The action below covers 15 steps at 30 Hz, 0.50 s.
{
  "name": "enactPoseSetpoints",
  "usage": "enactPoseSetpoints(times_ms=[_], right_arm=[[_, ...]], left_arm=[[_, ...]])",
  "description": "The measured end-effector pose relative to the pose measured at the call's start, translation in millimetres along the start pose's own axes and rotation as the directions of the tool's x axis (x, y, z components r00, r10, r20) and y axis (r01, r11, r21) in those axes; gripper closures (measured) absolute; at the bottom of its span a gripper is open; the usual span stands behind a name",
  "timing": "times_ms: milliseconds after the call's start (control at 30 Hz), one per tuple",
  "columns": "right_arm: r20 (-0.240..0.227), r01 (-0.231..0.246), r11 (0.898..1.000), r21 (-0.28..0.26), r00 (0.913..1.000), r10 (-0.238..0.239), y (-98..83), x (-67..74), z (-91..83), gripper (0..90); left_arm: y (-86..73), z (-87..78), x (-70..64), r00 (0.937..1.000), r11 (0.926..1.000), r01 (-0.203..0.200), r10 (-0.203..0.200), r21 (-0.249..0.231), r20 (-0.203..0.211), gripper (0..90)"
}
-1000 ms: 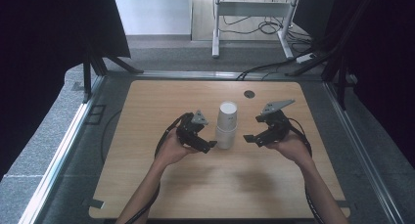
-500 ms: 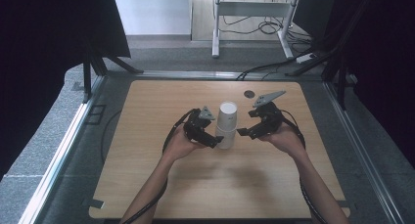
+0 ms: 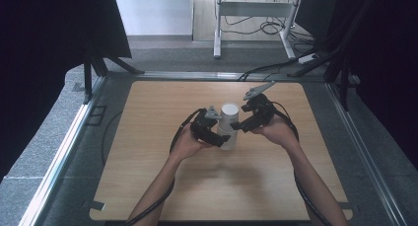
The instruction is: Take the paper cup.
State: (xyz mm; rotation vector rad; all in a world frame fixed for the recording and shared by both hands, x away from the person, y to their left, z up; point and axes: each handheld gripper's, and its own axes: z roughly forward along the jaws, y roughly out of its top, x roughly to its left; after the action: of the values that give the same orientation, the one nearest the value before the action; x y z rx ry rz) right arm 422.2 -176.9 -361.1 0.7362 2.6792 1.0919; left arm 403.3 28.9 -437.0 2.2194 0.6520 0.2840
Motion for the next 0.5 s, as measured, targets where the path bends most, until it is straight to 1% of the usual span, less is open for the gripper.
enactPoseSetpoints(times_ms=[133,267,333,400,467,500], right_arm=[[-0.003,-0.001,1.000,0.012,1.0000,0.001,7.7,-0.8,6.0,13.2],[0.000,0.001,1.000,0.020,1.0000,-0.001,12.5,-2.3,11.6,13.5],[0.001,-0.006,1.000,0.024,1.0000,0.006,14.5,-2.9,13.3,14.1],[0.001,-0.005,1.000,0.021,1.0000,0.005,16.3,-3.9,14.5,15.5],[-0.003,-0.006,1.000,0.021,1.0000,0.006,17.0,-4.2,15.0,16.4],[-0.003,-0.003,1.000,0.022,1.0000,0.003,17.8,-4.6,15.5,17.1]], left_arm=[[0.0,2.4,0.3,1.0000,0.9999,0.002,-0.002,-0.014,0.005,13.9],[-0.9,4.7,-0.1,1.0000,0.9999,-0.007,0.007,-0.014,0.002,14.5],[-1.3,5.6,-0.6,0.9999,0.9998,-0.013,0.013,-0.015,0.000,14.7],[-1.6,5.8,-0.9,0.9999,0.9997,-0.013,0.013,-0.022,0.000,16.3],[-1.7,5.8,-1.1,0.9999,0.9996,-0.013,0.014,-0.026,0.001,20.2],[-1.8,5.8,-1.4,0.9999,0.9994,-0.014,0.014,-0.032,0.001,20.2]])
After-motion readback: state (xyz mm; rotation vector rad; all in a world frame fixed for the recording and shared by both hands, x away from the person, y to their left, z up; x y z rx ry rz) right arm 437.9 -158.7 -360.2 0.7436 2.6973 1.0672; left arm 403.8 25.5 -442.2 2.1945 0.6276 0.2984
